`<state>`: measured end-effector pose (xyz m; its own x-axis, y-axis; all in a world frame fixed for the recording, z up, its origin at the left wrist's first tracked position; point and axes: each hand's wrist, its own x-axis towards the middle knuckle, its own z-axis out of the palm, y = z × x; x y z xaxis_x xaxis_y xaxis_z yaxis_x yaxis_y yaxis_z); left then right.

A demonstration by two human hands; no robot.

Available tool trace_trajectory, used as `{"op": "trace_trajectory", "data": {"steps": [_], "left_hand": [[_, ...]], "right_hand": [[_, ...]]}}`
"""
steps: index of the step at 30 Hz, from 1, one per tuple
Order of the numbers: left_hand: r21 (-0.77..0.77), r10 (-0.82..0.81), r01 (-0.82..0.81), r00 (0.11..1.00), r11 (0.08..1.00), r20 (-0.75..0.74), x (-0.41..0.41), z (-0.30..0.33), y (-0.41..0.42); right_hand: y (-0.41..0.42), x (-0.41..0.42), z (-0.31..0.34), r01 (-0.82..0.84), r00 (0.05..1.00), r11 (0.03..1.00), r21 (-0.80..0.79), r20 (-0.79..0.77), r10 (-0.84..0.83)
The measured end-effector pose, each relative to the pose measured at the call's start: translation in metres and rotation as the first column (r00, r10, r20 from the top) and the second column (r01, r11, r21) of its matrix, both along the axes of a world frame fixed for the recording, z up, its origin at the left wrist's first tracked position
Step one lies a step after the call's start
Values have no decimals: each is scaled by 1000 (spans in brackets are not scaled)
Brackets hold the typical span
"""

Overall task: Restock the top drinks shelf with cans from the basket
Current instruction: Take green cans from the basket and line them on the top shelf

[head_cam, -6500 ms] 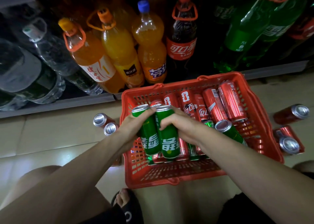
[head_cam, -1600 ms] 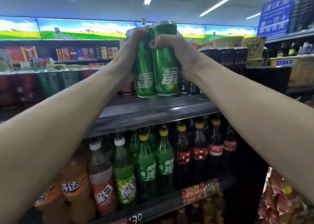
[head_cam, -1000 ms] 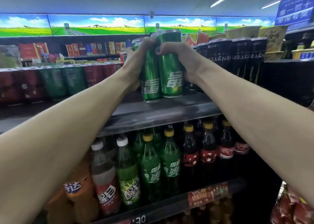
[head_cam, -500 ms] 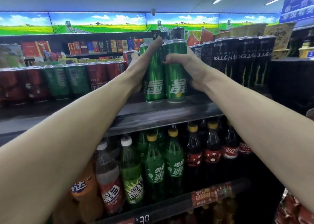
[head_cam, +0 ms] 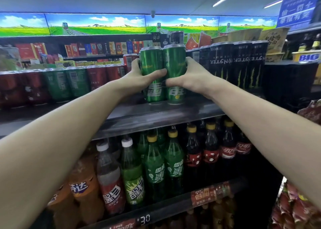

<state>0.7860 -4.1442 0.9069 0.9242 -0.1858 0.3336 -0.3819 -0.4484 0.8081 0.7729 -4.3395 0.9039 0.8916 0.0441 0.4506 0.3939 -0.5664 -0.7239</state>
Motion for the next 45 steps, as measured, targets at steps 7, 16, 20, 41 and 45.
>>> {"op": "trace_trajectory", "data": {"steps": [7,16,20,41,45], "left_hand": [[-2,39,-39,999,999,15,-1,-7,-5],[-12,31,-31,999,999,36,6,-11,-4],[-4,29,-29,999,1000,36,8,-12,-3],[18,53,-55,996,998,78,5,-16,-7],[19,42,-43,996,999,78,8,-18,-6]], "right_hand": [[-5,-9,-3,179,984,983,-29,34,-178],[10,-28,-12,530,847,785,-322,245,-472],[16,-27,-9,542,836,813,-213,235,-496],[13,-7,0,131,974,961,-242,-149,-171],[13,-6,-4,154,981,972,-177,-94,-172]]}}
